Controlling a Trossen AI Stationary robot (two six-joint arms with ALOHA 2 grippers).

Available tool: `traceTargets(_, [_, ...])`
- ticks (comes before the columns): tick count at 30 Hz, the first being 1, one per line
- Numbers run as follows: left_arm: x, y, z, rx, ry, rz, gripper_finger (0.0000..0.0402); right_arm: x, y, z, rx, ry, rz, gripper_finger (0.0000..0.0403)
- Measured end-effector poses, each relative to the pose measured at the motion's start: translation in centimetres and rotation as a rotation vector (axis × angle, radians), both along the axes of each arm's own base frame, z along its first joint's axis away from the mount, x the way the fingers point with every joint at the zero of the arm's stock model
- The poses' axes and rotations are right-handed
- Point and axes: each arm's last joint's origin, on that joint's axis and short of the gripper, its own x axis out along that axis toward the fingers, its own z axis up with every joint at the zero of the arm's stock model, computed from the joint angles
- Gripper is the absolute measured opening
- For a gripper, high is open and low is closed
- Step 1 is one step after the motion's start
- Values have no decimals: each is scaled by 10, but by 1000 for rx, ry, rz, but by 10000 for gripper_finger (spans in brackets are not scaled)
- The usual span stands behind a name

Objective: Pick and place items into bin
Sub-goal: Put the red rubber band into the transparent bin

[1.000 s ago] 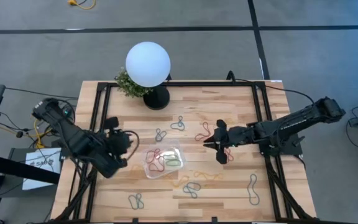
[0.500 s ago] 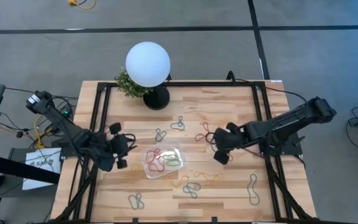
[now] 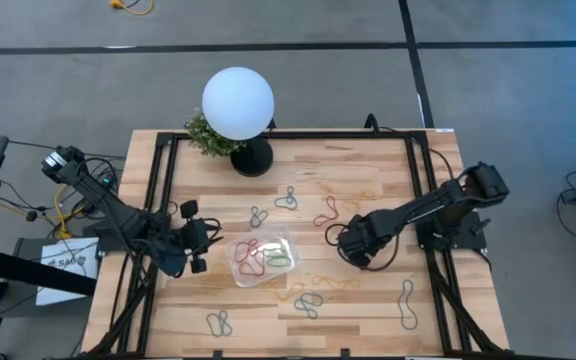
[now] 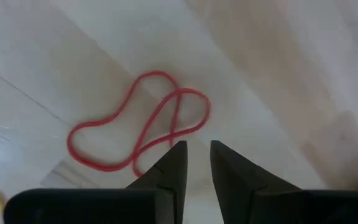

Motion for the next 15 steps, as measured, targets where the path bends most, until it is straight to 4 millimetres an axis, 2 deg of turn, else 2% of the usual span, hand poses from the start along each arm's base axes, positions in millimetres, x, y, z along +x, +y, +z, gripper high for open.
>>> traceTargets(5, [0,0,0,3,1,-2,100,4,2,-8,43,14,-9,66])
traceTargets(15, [0,0,0,-4,-1,3,100,9,3,-8,30,-50,0,66])
